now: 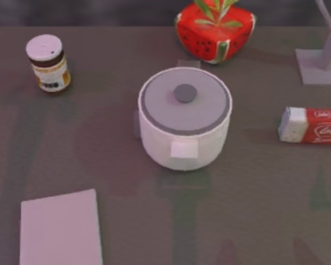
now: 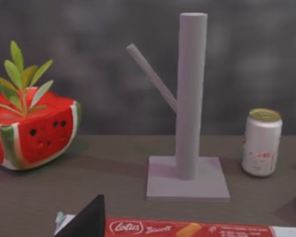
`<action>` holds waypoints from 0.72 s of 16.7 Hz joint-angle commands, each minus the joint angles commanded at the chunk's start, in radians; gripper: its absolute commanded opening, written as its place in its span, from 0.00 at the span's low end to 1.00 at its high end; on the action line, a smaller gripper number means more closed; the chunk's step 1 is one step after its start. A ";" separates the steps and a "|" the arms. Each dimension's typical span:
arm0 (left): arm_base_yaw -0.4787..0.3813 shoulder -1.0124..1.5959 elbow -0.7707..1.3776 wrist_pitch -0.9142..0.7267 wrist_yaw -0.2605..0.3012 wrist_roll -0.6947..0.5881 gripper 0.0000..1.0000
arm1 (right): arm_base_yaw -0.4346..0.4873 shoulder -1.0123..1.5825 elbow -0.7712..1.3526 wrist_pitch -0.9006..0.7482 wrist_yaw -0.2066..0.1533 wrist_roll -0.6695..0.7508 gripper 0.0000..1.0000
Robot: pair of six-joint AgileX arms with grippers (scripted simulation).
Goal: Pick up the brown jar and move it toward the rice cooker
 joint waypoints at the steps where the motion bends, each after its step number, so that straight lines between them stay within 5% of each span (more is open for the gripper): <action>1: 0.000 0.104 0.107 -0.056 0.008 0.030 1.00 | 0.000 0.000 0.000 0.000 0.000 0.000 1.00; 12: 0.006 1.170 1.196 -0.634 0.094 0.329 1.00 | 0.000 0.000 0.000 0.000 0.000 0.000 1.00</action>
